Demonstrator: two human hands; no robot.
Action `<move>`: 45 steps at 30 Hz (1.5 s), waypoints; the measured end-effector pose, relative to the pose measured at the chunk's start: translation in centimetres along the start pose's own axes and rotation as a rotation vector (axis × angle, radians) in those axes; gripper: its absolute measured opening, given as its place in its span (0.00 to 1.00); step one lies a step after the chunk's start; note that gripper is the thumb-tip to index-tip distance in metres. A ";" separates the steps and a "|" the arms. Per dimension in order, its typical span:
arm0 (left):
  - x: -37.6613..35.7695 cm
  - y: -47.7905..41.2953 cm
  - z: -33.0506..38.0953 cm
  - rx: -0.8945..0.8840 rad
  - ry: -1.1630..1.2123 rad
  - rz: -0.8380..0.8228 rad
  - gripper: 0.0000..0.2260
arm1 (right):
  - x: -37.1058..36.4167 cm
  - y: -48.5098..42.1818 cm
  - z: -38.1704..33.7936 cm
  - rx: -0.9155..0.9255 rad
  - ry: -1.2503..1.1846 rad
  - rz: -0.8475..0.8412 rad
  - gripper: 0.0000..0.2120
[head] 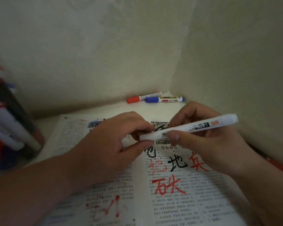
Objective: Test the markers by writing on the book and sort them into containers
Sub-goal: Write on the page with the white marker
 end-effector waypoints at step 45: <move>1.5 0.9 -2.9 0.293 0.382 0.236 0.04 | -1.8 -0.1 4.0 -0.434 -0.521 0.140 0.04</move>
Point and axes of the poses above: each hand's wrist, its own y-axis away from the middle knuckle, its own x-axis out of the back of the hand, z = x × y, the point moved 9 cm from there along -y, towards the middle knuckle, and after that the axes turned 11 degrees about -y, right-handed, at the moved point
